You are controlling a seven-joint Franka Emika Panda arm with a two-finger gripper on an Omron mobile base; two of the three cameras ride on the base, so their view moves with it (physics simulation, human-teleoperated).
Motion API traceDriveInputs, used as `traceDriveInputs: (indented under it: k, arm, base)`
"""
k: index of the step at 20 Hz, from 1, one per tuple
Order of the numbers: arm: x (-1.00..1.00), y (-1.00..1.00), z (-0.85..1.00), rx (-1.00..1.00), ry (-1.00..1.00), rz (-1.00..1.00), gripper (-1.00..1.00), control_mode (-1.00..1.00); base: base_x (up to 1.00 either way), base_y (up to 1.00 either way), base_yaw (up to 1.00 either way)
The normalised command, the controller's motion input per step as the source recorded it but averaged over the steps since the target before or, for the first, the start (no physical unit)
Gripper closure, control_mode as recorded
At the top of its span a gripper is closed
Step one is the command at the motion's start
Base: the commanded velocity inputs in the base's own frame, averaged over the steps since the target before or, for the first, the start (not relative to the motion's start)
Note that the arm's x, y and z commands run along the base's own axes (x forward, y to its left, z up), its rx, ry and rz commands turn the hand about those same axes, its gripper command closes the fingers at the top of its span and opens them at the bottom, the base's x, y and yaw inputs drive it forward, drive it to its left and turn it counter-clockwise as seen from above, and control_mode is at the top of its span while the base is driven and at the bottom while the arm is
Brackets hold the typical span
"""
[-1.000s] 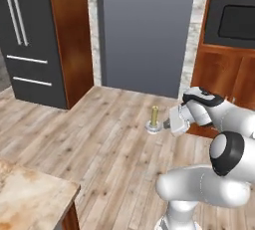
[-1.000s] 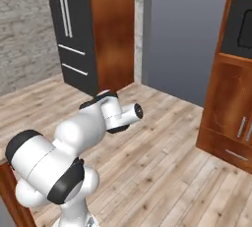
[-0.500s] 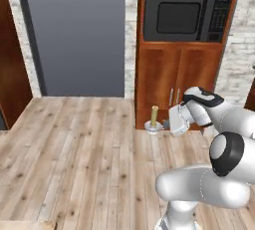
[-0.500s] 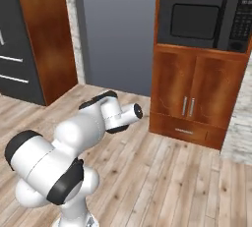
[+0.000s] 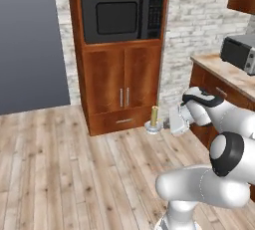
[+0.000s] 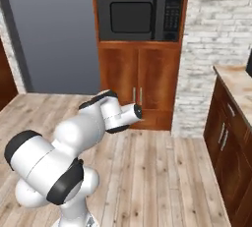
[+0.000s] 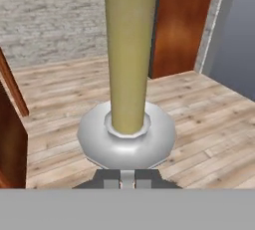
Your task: Pick the candle and candle from the dining table and place them in the open cabinet. Close the cabinet after placing the objects.
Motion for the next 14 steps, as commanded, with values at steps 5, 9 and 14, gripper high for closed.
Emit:
traceDriveInputs:
  k: [5,9,14]
  arm:
    - [0.00,0.00,0.00,0.00,0.00,0.00,1.00,1.00]
    - [0.00,0.00,0.00,0.00,0.00,0.00,1.00,1.00]
    - [0.00,0.00,0.00,0.00,0.00,0.00,1.00,1.00]
  base:
    - [-0.03,-0.20,-0.53]
    - [0.00,-0.18,-0.52]
    - [0.00,-0.21,-0.51]
